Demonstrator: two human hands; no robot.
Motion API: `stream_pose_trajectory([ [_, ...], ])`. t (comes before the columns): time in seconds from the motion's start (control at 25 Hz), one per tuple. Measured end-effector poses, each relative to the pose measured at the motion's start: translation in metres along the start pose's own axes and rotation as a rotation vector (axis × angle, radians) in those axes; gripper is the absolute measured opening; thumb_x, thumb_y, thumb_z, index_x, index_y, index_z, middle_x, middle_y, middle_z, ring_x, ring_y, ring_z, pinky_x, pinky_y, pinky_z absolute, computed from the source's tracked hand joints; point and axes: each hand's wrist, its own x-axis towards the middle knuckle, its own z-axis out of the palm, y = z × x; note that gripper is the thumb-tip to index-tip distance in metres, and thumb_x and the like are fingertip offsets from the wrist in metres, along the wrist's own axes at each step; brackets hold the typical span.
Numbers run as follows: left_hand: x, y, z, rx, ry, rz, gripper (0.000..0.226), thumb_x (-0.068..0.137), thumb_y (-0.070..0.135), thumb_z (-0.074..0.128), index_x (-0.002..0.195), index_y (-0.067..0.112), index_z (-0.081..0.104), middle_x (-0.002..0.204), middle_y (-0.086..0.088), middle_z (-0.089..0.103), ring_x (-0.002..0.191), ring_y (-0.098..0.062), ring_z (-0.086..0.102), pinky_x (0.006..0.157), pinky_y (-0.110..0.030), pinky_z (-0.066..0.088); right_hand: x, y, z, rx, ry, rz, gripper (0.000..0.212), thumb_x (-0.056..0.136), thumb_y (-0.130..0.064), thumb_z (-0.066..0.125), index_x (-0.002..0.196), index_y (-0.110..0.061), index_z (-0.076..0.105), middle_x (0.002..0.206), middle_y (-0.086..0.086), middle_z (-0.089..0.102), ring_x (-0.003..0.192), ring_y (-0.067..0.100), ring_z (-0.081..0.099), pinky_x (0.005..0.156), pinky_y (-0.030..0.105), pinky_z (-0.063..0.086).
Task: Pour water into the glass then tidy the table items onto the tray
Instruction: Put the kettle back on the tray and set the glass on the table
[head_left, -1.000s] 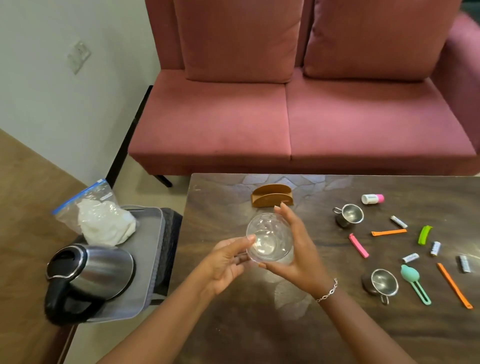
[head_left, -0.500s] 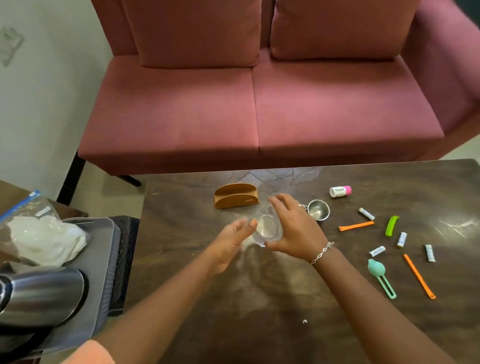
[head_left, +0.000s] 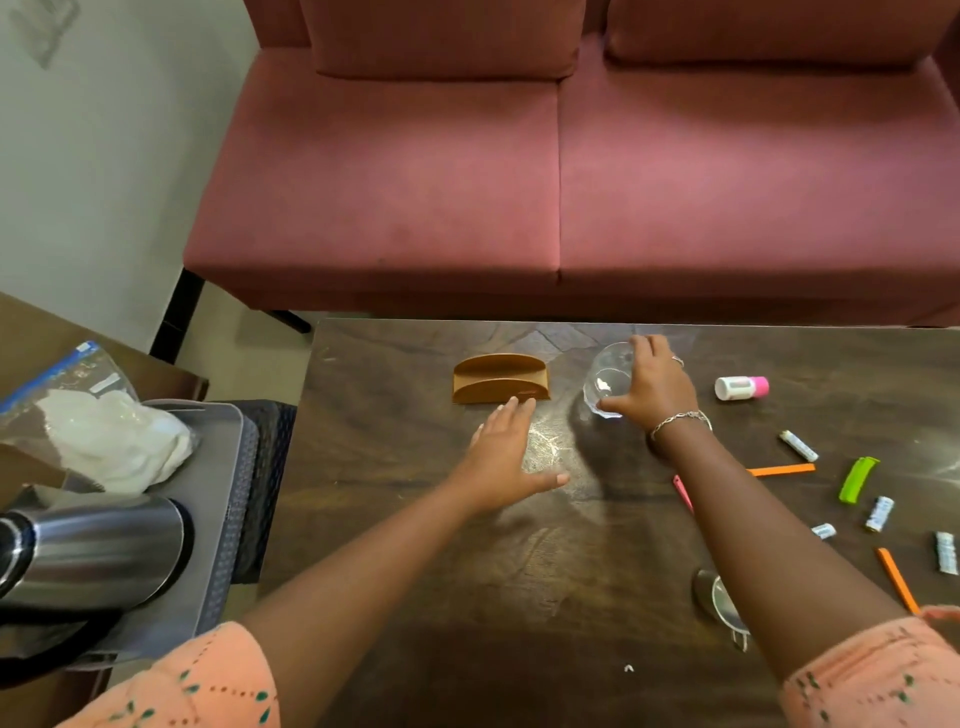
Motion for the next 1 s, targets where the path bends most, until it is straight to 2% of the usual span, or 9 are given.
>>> stream_pose_trajectory([
  [0.4, 0.003, -0.041, 0.008, 0.107, 0.01, -0.018, 0.089, 0.081, 0.04, 0.064, 0.147, 0.024, 0.006, 0.158, 0.0, -0.004, 0.146, -0.019, -0.002, 0.118, -0.04, 0.006, 0.037, 0.013, 0.03, 0.007, -0.07, 0.11, 0.083, 0.055, -0.027, 0.086, 0.118, 0.001, 0.039, 0.125, 0.021, 0.04, 0.113, 0.042, 0.046, 0.091, 0.048, 0.045],
  [0.64, -0.003, -0.055, 0.008, 0.109, 0.07, -0.021, 0.084, 0.084, 0.037, 0.062, 0.147, 0.024, 0.008, 0.158, -0.001, 0.0, 0.146, -0.019, 0.001, 0.119, -0.039, 0.008, 0.035, 0.005, 0.03, -0.066, -0.098, 0.171, 0.085, 0.065, -0.033, 0.08, 0.128, -0.002, 0.032, 0.131, 0.023, 0.035, 0.12, 0.042, 0.038, 0.095, 0.05, 0.041],
  [0.8, -0.011, -0.073, 0.006, 0.242, 0.115, 0.017, 0.083, 0.086, 0.036, 0.059, 0.147, 0.022, 0.004, 0.158, -0.004, -0.003, 0.146, -0.02, -0.003, 0.119, -0.037, 0.002, 0.007, -0.016, 0.036, -0.089, 0.02, 0.099, 0.07, 0.077, -0.028, 0.069, 0.131, -0.003, 0.034, 0.139, 0.026, 0.032, 0.128, 0.042, 0.031, 0.104, 0.051, 0.033],
  [1.0, -0.033, -0.105, 0.0, 0.489, 0.133, 0.008, 0.085, 0.091, 0.043, 0.047, 0.145, 0.018, -0.014, 0.155, -0.012, -0.021, 0.143, -0.026, -0.018, 0.115, -0.039, -0.009, -0.048, -0.059, 0.057, -0.188, -0.023, -0.062, 0.078, 0.085, -0.034, 0.059, 0.143, -0.007, 0.015, 0.153, 0.02, 0.012, 0.141, 0.034, 0.011, 0.114, 0.044, 0.017],
])
